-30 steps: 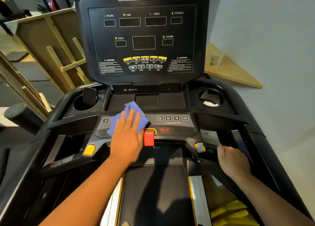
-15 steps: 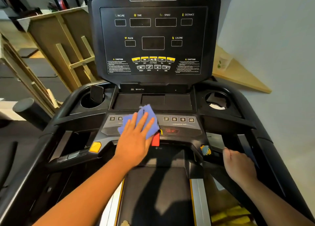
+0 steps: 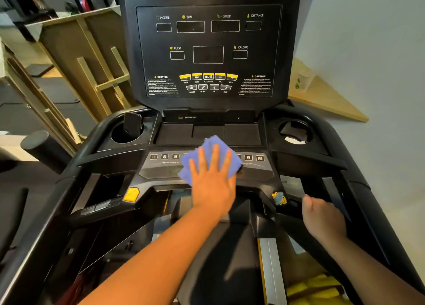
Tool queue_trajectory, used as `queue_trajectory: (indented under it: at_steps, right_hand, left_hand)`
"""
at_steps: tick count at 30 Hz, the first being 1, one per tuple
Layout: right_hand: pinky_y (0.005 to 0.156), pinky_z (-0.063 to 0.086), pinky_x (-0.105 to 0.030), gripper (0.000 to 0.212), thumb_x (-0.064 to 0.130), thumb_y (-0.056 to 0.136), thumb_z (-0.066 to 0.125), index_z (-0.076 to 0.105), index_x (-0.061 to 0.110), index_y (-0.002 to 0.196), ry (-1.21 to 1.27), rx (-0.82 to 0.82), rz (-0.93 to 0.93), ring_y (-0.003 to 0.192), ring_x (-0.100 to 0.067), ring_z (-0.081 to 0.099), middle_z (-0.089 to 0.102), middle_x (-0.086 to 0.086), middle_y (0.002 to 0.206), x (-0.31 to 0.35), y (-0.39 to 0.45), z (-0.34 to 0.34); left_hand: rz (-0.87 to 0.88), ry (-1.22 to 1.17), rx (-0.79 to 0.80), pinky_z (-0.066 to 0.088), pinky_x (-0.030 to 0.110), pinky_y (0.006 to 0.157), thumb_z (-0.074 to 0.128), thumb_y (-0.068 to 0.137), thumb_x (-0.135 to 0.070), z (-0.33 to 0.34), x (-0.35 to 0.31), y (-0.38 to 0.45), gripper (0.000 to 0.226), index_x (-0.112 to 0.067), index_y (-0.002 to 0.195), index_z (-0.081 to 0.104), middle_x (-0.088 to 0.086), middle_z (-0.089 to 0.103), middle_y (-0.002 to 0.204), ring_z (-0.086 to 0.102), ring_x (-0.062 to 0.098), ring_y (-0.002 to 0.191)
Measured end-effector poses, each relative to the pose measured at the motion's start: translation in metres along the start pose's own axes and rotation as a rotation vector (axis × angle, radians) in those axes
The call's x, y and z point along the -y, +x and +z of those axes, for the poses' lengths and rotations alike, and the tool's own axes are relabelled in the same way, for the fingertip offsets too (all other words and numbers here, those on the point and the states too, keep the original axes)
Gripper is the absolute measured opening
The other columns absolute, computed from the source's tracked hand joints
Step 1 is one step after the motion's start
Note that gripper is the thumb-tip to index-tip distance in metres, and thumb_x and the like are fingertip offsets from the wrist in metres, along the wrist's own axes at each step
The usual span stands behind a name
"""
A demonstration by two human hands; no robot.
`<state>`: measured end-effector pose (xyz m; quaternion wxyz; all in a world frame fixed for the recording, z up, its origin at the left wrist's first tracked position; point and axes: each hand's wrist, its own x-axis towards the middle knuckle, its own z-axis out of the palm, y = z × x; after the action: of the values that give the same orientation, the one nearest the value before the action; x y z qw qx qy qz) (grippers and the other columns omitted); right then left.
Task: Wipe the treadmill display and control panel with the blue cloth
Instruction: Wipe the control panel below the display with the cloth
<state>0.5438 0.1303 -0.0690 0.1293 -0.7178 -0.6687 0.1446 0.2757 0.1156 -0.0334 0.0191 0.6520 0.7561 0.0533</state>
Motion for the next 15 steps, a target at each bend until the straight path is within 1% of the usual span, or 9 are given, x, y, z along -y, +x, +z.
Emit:
queue_trajectory:
  at_steps: [2,5,6,7,8,10,11,13,15]
  right_hand:
    - [0.052,0.039,-0.028,0.057,0.024,0.106,0.031,0.054,0.011,0.056,0.050,0.011,0.029,0.049,-0.022,0.057,0.053,-0.006,0.049,-0.001,0.001,0.000]
    - [0.052,0.038,-0.029,0.056,0.025,0.106,0.031,0.054,0.010,0.057,0.061,0.028,0.036,0.051,-0.023,0.058,0.054,-0.008,0.051,0.000,0.001,-0.002]
    - [0.052,0.038,-0.029,0.057,0.026,0.106,0.031,0.055,0.010,0.057,0.058,0.032,0.039,0.051,-0.023,0.058,0.054,-0.007,0.051,0.000,0.000,-0.002]
    - [0.052,0.038,-0.028,0.058,0.027,0.107,0.031,0.055,0.010,0.057,0.061,0.035,0.045,0.051,-0.021,0.058,0.054,-0.006,0.050,0.000,0.000,-0.003]
    - [0.052,0.037,-0.028,0.059,0.029,0.107,0.031,0.056,0.011,0.057,0.068,0.040,0.051,0.050,-0.020,0.057,0.053,-0.005,0.050,0.001,0.000,-0.003]
    - [0.051,0.037,-0.027,0.060,0.032,0.107,0.031,0.057,0.012,0.057,0.082,0.046,0.057,0.049,-0.019,0.056,0.052,-0.004,0.049,0.000,-0.001,-0.003]
    - [0.051,0.037,-0.027,0.060,0.032,0.107,0.031,0.057,0.011,0.056,0.089,0.045,0.057,0.048,-0.018,0.055,0.051,-0.003,0.049,0.000,-0.001,-0.003]
    - [0.051,0.037,-0.027,0.060,0.030,0.107,0.032,0.057,0.010,0.056,0.101,0.039,0.057,0.047,-0.018,0.054,0.050,-0.003,0.048,0.000,-0.002,-0.004]
    - [0.050,0.036,-0.027,0.059,0.028,0.107,0.033,0.056,0.010,0.056,0.102,0.026,0.051,0.047,-0.019,0.053,0.049,-0.003,0.048,0.001,-0.002,-0.004]
  left_hand:
    - [0.111,0.055,0.029,-0.008,0.069,0.121,0.026,0.108,-0.051,0.001,-0.029,-0.002,0.066,-0.035,0.165,-0.003,0.006,-0.013,0.174,-0.017,0.049,0.155]
    - [0.447,0.159,0.069,-0.011,0.071,0.120,0.029,0.107,-0.052,0.004,-0.042,-0.009,0.066,-0.038,0.165,-0.001,0.005,-0.010,0.175,-0.018,0.050,0.155]
    - [0.541,0.180,0.079,-0.009,0.069,0.121,0.029,0.107,-0.053,0.005,-0.038,-0.010,0.066,-0.038,0.164,0.000,0.004,-0.009,0.175,-0.016,0.048,0.156]
    - [0.594,0.192,0.076,-0.005,0.068,0.122,0.026,0.106,-0.053,0.007,-0.029,-0.009,0.065,-0.038,0.164,0.002,0.004,-0.006,0.175,-0.012,0.046,0.157]
    - [0.596,0.193,0.065,0.001,0.068,0.125,0.022,0.104,-0.053,0.006,-0.018,-0.009,0.065,-0.036,0.165,0.006,0.005,-0.001,0.175,-0.006,0.045,0.158]
    - [0.445,0.149,0.031,0.016,0.065,0.125,0.018,0.101,-0.049,0.000,0.009,-0.005,0.067,-0.030,0.165,0.015,0.009,0.008,0.174,0.005,0.045,0.159]
    - [0.327,0.136,0.019,0.018,0.064,0.125,0.017,0.101,-0.047,-0.003,0.024,-0.002,0.068,-0.027,0.166,0.015,0.011,0.007,0.174,0.004,0.045,0.158]
    - [0.081,0.097,-0.021,0.016,0.061,0.127,0.013,0.102,-0.045,-0.013,0.054,0.005,0.069,-0.020,0.166,0.016,0.015,0.006,0.173,0.003,0.047,0.158]
    - [-0.133,0.004,-0.074,0.013,0.057,0.129,0.019,0.107,-0.043,-0.023,0.073,0.011,0.065,-0.015,0.166,0.015,0.017,0.008,0.173,0.005,0.043,0.159]
